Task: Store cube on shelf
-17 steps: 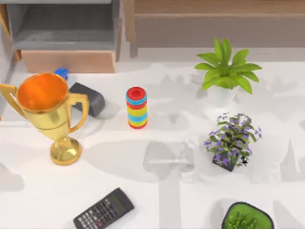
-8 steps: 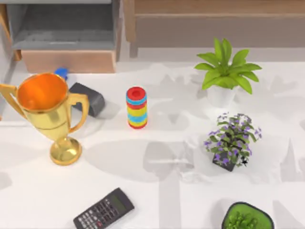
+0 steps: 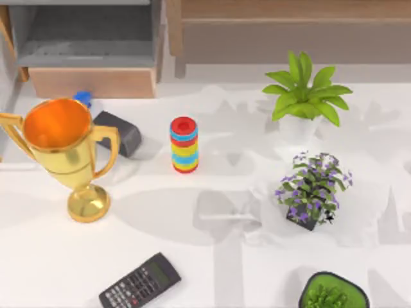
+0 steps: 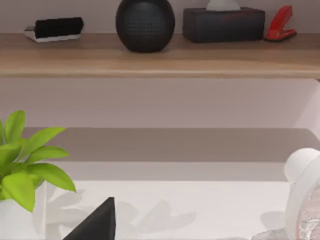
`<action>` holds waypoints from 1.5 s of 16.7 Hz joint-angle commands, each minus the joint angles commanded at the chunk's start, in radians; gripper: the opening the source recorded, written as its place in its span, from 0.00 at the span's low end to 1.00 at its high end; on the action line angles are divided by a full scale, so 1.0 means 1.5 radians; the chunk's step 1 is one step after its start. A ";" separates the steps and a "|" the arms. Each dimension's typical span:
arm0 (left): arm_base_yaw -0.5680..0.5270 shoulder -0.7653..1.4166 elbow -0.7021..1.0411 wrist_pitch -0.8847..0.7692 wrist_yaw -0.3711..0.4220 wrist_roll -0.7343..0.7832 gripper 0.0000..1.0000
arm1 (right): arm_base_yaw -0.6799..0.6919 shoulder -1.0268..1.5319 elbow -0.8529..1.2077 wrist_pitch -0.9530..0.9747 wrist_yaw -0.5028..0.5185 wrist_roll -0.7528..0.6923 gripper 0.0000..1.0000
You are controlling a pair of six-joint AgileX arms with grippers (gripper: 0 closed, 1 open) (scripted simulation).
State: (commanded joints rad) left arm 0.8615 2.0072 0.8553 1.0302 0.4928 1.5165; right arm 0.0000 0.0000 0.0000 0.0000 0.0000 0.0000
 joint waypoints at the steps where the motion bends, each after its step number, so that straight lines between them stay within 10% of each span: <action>1: -0.002 0.003 0.043 -0.056 -0.020 -0.017 1.00 | 0.000 0.000 0.000 0.000 0.000 0.000 1.00; 13: -0.124 0.109 0.658 -0.899 -0.219 -0.359 1.00 | 0.000 0.000 0.000 0.000 0.000 0.000 1.00; 25: -0.327 0.271 1.005 -1.544 -0.266 -0.696 1.00 | 0.000 0.000 0.000 0.000 0.000 0.000 1.00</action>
State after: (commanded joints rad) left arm 0.3712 2.4143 2.3631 -1.2854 0.0931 0.4729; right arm 0.0000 0.0000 0.0000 0.0000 0.0000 0.0000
